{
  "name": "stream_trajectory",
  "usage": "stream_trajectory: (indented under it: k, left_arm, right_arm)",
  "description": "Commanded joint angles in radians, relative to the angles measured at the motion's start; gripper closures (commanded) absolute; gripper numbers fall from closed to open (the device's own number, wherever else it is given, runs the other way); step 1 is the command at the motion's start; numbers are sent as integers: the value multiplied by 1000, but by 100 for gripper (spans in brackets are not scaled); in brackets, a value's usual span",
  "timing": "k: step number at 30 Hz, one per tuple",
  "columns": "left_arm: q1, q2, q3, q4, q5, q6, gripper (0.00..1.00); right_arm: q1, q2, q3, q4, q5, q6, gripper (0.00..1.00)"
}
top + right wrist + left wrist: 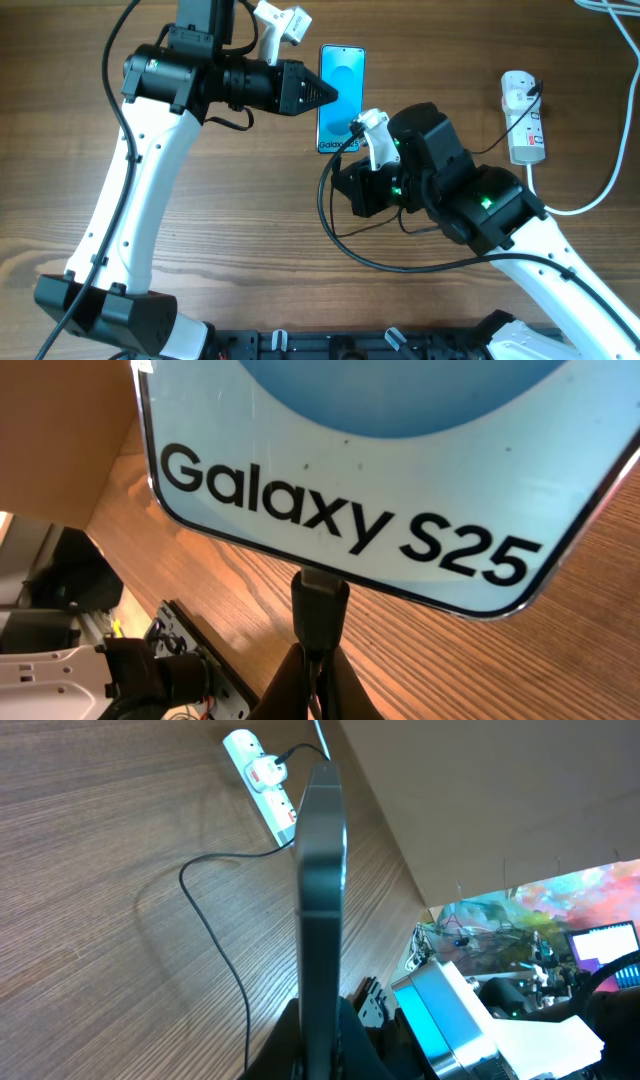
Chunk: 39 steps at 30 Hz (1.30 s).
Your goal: Plug charger to phone and switch on socket
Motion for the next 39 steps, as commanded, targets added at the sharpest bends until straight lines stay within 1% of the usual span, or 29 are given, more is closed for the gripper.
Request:
stream_trajectory:
  k: [1,25,28,30,35,39]
  left_arm:
    - [-4,-28,14,13,21,48,96]
    - [-19,-28,14,24,20,50,96]
    - [-33,-28,14,23,19,74,96]
    - [-39,-28,14,24,14,76,96]
    - [-40,-28,14,13,-57,75,96]
    - [-40,-28,14,32,-71,75,96]
  right_arm:
    - [3,-2,8,6,-5,-6,96]
    - [3,18,8,2,8,-18,96]
    - [3,24,8,4,7,-21,96]
    - [3,25,8,3,7,-22,96]
    - [3,25,8,-6,21,-21,96]
    - [3,25,8,-22,21,-25,96]
